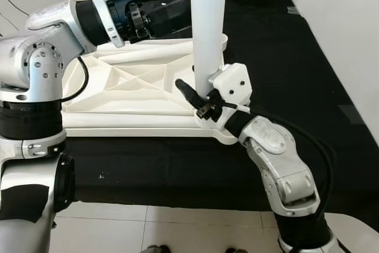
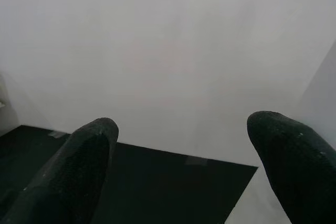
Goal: Building children table
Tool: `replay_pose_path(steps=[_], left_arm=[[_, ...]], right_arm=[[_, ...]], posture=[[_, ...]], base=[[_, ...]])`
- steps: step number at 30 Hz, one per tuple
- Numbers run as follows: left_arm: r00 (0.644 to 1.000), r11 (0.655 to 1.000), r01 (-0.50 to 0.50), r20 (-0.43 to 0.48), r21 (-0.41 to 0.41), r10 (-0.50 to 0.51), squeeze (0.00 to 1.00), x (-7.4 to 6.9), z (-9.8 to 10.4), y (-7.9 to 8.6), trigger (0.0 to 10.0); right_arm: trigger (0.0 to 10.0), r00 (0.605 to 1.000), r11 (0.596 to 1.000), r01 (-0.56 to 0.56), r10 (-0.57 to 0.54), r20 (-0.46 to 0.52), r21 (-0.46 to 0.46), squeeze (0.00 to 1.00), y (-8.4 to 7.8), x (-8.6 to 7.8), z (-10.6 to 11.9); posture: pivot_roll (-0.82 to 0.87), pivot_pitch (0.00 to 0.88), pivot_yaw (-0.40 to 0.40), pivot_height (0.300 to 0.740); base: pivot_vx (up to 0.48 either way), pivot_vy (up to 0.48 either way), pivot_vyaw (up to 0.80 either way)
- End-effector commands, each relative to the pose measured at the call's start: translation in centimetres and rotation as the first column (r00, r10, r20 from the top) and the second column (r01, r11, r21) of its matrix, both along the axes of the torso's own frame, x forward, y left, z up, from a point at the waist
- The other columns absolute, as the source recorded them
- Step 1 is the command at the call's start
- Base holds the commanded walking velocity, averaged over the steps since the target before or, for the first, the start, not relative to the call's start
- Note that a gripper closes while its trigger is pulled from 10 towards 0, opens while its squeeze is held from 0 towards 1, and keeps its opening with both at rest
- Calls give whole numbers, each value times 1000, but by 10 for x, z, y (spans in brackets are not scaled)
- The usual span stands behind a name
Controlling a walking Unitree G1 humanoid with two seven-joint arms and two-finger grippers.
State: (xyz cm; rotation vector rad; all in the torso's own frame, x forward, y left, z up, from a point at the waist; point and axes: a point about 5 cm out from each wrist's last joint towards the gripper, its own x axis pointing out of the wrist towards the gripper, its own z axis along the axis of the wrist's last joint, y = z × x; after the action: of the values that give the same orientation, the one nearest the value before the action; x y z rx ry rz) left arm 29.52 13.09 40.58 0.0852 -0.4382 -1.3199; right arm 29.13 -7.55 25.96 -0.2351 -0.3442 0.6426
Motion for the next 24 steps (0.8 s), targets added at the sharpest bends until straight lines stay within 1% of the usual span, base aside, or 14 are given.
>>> replay_pose_path(steps=[1, 4, 6, 7, 8, 9, 12, 14, 17, 18, 19, 21, 22, 24], left_arm=[[953, 950, 279, 84, 138, -292, 1000, -37, 6, -23, 10000], [952, 950, 277, 95, 146, -292, 1000, -41, 8, -20, 10000], [964, 970, 217, 130, 112, -231, 1000, -40, 15, -3, 10000], [964, 970, 217, 130, 112, -231, 1000, -40, 15, -3, 10000], [969, 977, 190, 142, 94, -202, 1000, -40, 18, 4, 10000], [971, 984, 171, 160, 54, -177, 0, -41, 22, 20, 10000], [971, 986, 159, 171, 53, -165, 0, -41, 21, 27, 10000], [972, 987, 150, 176, 60, -158, 0, -41, 21, 29, 10000], [981, 999, 22, 189, 44, -30, 0, -19, 14, 31, 10000], [981, 999, 22, 189, 44, -30, 0, -19, 14, 31, 10000], [981, 999, -12, 193, 42, 4, 0, -15, 13, 30, 10000], [980, 997, -71, 190, 23, 65, 0, -5, 14, 22, 10000], [980, 997, -71, 190, 23, 65, 0, -5, 14, 22, 10000], [979, 995, -103, 179, 9, 99, 0, 4, 14, 10, 10000]], right_arm=[[10000, 985, 992, 124, -120, -122, 28, 0, -19, 19, -11], [10000, 983, 989, 140, -133, -126, 46, 0, -23, 23, -8], [10000, 976, 978, 187, -175, -127, 90, 0, -39, 30, 1], [10000, 976, 978, 187, -175, -127, 90, 0, -39, 30, 1], [10000, 974, 973, 203, -190, -126, 106, 0, -45, 33, 4], [10000, 968, 963, 238, -225, -112, 124, 0, -57, 37, 12], [10000, 966, 959, 252, -242, -91, 127, 0, -62, 40, 17], [10000, 966, 959, 253, -245, -80, 124, 0, -63, 40, 19], [10000, 979, 973, 206, -205, -19, 105, 0, -56, 38, 27], [10000, 979, 973, 206, -205, -19, 105, 0, -56, 38, 27], [10000, 981, 976, 192, -193, -7, 100, 0, -53, 37, 28], [10000, 990, 987, 136, -139, 25, 83, 0, -44, 33, 31], [10000, 990, 987, 136, -139, 25, 83, 0, -44, 33, 31], [10000, 995, 995, 73, -76, 59, 64, 0, -33, 28, 36]], posture=[[4, 163, 68, 740], [4, 161, 68, 740], [-2, 149, 67, 740], [-2, 149, 67, 740], [-2, 149, 67, 740], [-7, 133, 67, 740], [-6, 125, 66, 740], [-6, 125, 66, 740], [-1, 107, 62, 740], [-1, 107, 62, 740], [-1, 107, 62, 740], [1, 102, 60, 740], [1, 102, 60, 740], [0, 90, 61, 740]], base=[[0, 0, 0], [0, 0, 0], [0, 0, 0], [0, 0, 0], [0, 0, 0], [0, 0, 0], [0, 0, 0], [0, 0, 0], [0, 0, 0], [0, 0, 0], [0, 0, 0], [0, 0, 0], [0, 0, 0], [0, 0, 0]])
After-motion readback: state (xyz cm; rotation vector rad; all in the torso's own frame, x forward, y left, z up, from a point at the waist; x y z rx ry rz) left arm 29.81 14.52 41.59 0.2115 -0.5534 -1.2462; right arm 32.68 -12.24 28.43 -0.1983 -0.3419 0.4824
